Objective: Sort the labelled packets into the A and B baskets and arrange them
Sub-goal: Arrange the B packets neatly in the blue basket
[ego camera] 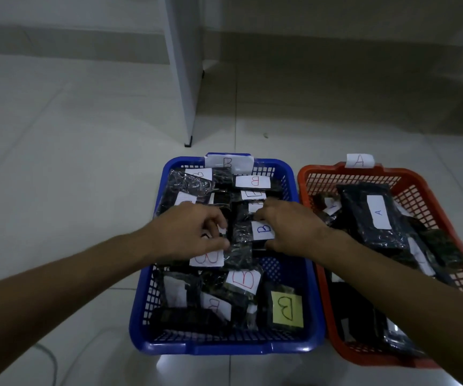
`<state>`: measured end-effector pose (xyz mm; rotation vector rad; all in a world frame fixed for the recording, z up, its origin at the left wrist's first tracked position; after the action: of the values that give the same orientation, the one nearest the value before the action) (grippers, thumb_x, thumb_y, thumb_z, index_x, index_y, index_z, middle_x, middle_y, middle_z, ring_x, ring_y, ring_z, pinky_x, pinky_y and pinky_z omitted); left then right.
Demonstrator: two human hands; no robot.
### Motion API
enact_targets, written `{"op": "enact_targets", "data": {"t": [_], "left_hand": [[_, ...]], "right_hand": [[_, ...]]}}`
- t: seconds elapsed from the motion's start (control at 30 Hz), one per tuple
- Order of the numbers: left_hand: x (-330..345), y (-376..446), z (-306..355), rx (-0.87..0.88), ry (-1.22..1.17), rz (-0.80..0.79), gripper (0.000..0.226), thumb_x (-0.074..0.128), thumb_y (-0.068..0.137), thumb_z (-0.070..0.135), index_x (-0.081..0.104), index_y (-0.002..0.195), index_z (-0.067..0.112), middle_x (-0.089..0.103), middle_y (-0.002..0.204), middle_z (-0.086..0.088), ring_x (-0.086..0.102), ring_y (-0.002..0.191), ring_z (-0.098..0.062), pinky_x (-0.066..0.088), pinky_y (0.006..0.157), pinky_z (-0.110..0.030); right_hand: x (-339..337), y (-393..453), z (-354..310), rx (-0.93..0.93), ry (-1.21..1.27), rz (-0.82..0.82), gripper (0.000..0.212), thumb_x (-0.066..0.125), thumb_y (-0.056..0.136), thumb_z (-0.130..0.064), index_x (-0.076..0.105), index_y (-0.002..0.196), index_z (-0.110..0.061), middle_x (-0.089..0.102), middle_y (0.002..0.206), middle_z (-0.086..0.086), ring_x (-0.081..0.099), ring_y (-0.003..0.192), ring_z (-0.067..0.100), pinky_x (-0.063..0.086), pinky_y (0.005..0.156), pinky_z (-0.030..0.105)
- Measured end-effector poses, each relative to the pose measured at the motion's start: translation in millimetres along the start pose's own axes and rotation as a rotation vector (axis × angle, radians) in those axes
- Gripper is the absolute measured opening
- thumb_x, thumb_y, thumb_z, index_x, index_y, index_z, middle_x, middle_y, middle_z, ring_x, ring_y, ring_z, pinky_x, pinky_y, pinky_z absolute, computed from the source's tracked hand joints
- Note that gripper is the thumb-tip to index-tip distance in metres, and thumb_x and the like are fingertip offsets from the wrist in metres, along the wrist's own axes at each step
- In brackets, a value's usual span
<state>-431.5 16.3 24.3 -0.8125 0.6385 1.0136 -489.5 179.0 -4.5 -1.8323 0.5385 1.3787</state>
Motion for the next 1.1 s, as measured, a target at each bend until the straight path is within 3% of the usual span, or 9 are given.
{"op": "enact_targets", "data": {"t": [0.07, 0.17, 0.37, 0.5, 0.57, 0.67, 0.77, 0.9, 1.1], "left_hand": [[12.2, -2.1, -2.2, 0.032, 0.183, -0.151, 0.05, 0.072, 0.078, 0.054, 0.06, 0.119, 0.03, 0.061, 0.11, 0.017, 0.053, 0.091, 0.006, 0.044, 0.076, -0.017], [17.5, -2.2, -2.3, 0.051, 0.334, -0.162, 0.054, 0.072, 0.077, 0.055, 0.057, 0.123, 0.031, 0.057, 0.118, 0.015, 0.047, 0.11, -0.006, 0.046, 0.093, -0.033], [10.1, 0.9, 1.6, 0.111, 0.29, -0.093, 0.047, 0.072, 0.077, 0.055, 0.059, 0.116, 0.032, 0.058, 0.108, 0.016, 0.049, 0.1, -0.004, 0.047, 0.085, -0.027], [-2.0, 0.3, 0.7, 0.136, 0.247, 0.012, 0.045, 0.069, 0.08, 0.055, 0.058, 0.118, 0.034, 0.056, 0.106, 0.02, 0.048, 0.087, 0.003, 0.045, 0.075, -0.02], [1.1, -3.2, 0.6, 0.158, 0.272, -0.009, 0.047, 0.068, 0.081, 0.055, 0.057, 0.121, 0.034, 0.055, 0.108, 0.02, 0.048, 0.093, 0.0, 0.047, 0.08, -0.025], [7.0, -8.9, 8.4, 0.206, 0.31, -0.02, 0.047, 0.067, 0.082, 0.055, 0.056, 0.122, 0.032, 0.056, 0.114, 0.017, 0.045, 0.102, -0.002, 0.047, 0.087, -0.029], [8.4, -4.5, 18.8, 0.227, 0.28, -0.008, 0.047, 0.064, 0.083, 0.057, 0.057, 0.122, 0.031, 0.058, 0.113, 0.014, 0.048, 0.106, -0.006, 0.046, 0.088, -0.03], [22.5, 6.2, 20.0, 0.206, 0.338, -0.12, 0.052, 0.065, 0.083, 0.057, 0.055, 0.126, 0.03, 0.06, 0.118, 0.01, 0.047, 0.107, -0.009, 0.047, 0.09, -0.034], [27.3, 9.3, 12.5, 0.178, 0.26, -0.155, 0.043, 0.067, 0.083, 0.053, 0.063, 0.116, 0.027, 0.066, 0.109, 0.009, 0.056, 0.098, -0.01, 0.049, 0.087, -0.033]], "right_hand": [[1.2, 2.3, 0.6, 0.007, 0.054, -0.007, 0.049, 0.078, 0.08, -0.03, 0.059, 0.124, -0.022, 0.056, 0.122, 0.0, 0.058, 0.109, 0.021, 0.053, 0.089, 0.04], [8.1, 2.4, -5.0, -0.011, 0.11, -0.032, 0.053, 0.08, 0.078, -0.034, 0.056, 0.123, -0.021, 0.056, 0.121, 0.0, 0.057, 0.109, 0.02, 0.052, 0.09, 0.04], [-3.9, 3.4, -1.7, -0.012, 0.101, -0.004, 0.063, 0.08, 0.077, -0.039, 0.052, 0.131, -0.024, 0.053, 0.127, -0.003, 0.046, 0.12, 0.017, 0.049, 0.096, 0.041], [-19.6, -3.8, -5.3, -0.03, 0.254, 0.035, 0.026, 0.069, 0.09, -0.034, 0.064, 0.113, -0.022, 0.064, 0.111, -0.006, 0.058, 0.102, 0.011, 0.05, 0.082, 0.025], [-20.1, -12.0, -8.5, 0.003, 0.303, -0.036, 0.012, 0.063, 0.094, -0.028, 0.069, 0.099, -0.018, 0.069, 0.095, -0.005, 0.064, 0.086, 0.01, 0.051, 0.072, 0.022], [-1.4, -32.4, -13.7, 0.041, 0.249, -0.419, 0.018, 0.067, 0.092, -0.031, 0.072, 0.1, -0.016, 0.072, 0.093, -0.003, 0.067, 0.079, 0.011, 0.054, 0.071, 0.024], [17.0, -55.1, -22.5, 0.065, 0.153, -0.711, 0.055, 0.08, 0.074, -0.055, 0.067, 0.116, -0.023, 0.07, 0.108, -0.005, 0.069, 0.09, 0.014, 0.057, 0.08, 0.028], [24.5, -63.6, -40.0, 0.03, -0.036, -0.738, 0.086, 0.081, 0.062, -0.068, 0.054, 0.128, -0.02, 0.065, 0.116, -0.003, 0.067, 0.089, 0.014, 0.057, 0.08, 0.031], [14.4, -67.2, -48.1, 0.001, -0.145, -0.595, 0.07, 0.074, 0.07, -0.068, 0.054, 0.118, -0.022, 0.059, 0.113, -0.003, 0.05, 0.087, 0.014, 0.043, 0.072, 0.03]]}}
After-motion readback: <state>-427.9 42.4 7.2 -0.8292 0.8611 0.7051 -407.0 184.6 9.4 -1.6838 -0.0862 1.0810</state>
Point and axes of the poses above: each hand's wrist, its own y-axis towards the middle knuckle, its own x-axis out of the palm, z = x × y, the point moved 6 cm from there along y, towards the middle knuckle
